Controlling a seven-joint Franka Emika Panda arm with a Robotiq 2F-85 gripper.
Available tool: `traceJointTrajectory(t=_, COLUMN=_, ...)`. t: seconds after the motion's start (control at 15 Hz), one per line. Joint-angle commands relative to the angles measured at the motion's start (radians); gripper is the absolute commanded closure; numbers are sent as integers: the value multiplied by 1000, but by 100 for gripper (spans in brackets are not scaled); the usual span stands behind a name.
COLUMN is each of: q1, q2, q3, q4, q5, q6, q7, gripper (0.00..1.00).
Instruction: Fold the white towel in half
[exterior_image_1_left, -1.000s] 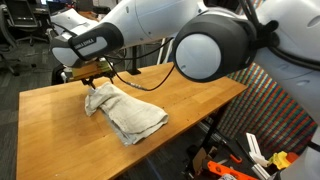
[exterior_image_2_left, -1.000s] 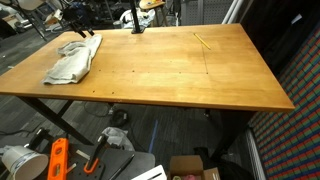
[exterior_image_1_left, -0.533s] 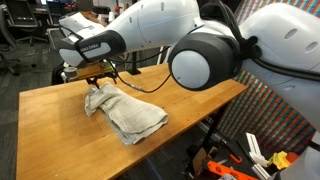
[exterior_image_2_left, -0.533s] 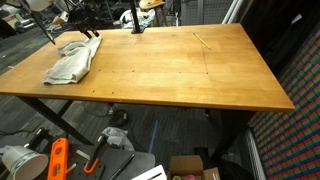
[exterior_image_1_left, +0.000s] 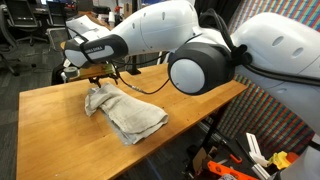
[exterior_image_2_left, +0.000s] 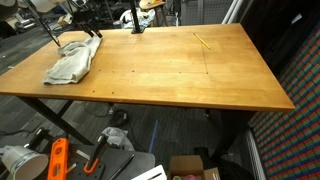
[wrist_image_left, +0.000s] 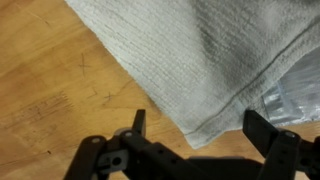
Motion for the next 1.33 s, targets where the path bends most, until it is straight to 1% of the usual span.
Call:
traceJointTrajectory(t=0.0, q1=-12, q2=36, q3=-7, q4=79, q5=5, q6=-12, q7=20, gripper=0)
traceJointTrajectory(t=0.13, q1=-16, q2=36, q3=-14, q4=85, q5=-1, q6=-31, q7=25, gripper=0)
traceJointTrajectory(t=0.33, q1=-20, q2=34, q3=-23, q4=84, q5=-9, q6=-93, q7=17, gripper=0)
traceJointTrajectory(t=0.8, q1=-36, q2=36, q3=-11, q4=95, q5=4, q6=-219, q7=-6, gripper=0)
traceJointTrajectory(t=1.27, q1=-82, q2=61, q3=-11, q4=149, q5=21, q6=-213, q7=43, gripper=0)
